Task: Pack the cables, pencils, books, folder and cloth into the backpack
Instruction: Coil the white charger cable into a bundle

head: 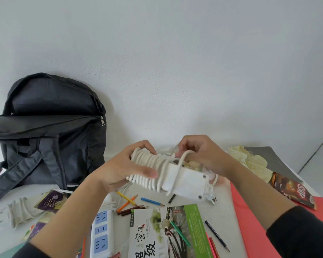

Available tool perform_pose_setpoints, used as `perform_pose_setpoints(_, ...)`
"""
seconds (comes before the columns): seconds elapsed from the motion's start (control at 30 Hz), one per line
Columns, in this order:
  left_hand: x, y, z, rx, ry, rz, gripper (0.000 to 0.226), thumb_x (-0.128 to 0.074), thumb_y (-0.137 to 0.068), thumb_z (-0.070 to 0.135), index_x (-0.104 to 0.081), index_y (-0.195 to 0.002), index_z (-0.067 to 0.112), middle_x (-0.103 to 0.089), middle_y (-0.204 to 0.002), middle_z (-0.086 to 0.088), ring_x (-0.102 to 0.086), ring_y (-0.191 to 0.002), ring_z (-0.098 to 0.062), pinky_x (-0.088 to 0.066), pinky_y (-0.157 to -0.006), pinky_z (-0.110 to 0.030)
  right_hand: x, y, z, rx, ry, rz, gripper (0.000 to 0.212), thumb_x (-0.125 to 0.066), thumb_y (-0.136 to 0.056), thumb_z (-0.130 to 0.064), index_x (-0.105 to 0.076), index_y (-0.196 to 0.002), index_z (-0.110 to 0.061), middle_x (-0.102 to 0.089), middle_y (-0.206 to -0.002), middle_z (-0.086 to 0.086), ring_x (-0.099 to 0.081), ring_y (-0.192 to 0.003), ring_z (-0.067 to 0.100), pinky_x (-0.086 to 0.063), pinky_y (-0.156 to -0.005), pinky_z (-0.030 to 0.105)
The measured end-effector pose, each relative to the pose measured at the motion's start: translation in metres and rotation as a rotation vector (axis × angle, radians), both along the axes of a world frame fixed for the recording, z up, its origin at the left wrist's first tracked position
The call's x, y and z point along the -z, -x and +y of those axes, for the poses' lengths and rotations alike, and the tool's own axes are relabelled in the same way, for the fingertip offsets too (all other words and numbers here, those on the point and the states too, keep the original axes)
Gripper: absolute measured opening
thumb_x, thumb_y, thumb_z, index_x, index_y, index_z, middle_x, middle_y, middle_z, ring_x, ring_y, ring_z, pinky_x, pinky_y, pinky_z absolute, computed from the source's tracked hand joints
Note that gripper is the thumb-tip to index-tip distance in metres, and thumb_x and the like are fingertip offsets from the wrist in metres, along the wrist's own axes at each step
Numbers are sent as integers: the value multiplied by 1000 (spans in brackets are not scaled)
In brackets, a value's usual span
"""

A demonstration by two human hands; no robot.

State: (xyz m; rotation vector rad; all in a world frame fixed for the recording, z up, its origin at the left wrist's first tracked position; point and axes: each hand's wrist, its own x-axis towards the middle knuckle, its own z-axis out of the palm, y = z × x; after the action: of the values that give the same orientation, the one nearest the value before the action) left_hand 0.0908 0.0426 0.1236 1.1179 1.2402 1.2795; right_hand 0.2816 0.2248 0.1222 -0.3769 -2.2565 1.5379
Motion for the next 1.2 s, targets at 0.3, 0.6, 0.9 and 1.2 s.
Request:
perform_pose_setpoints(0.3, 19, -31, 14, -82, -54, -660, 81, -102, -48, 27, -63, -116, 8, -69, -110, -14, -72, -93, -26, -63, -73, -36, 14, 18, -39, 222, -178, -426, 38, -54, -103, -10, -39, -70, -22, -46, -65, -2, -47, -57, 5, -45, -56, 13)
perform_pose_setpoints(0.6, 26, -31, 25, -650, -138, -594, 48, -91, -62, 16, -57, -96, 13, -69, -93, -9, -71, -82, -21, -62, -68, -33, 31, 16, -38, 218, -623, -196, 14, -64, -96, -34, -57, -90, -24, -52, -61, -2, -47, -55, 17, -36, -59, 30)
perform_pose_setpoints(0.9, 26, -7, 15, -887, -273, -167, 54, -93, -59, 18, -58, -99, 12, -62, -81, 1, -64, -73, -17, -57, -68, -39, 12, 7, -24, 220, -279, -141, 23, -55, -104, -31, -65, -87, -19, -46, -61, 7, -38, -53, 14, -37, -57, 27)
perform_pose_setpoints(1.2, 16, -3, 14, -768, -264, 589, 54, -99, -62, 24, -56, -95, 21, -63, -83, 4, -60, -67, -2, -51, -55, -21, -3, 36, -23, 93, -781, 45, 21, -81, -86, -28, -73, -76, -12, -63, -69, -1, -52, -64, 12, -43, -63, 30)
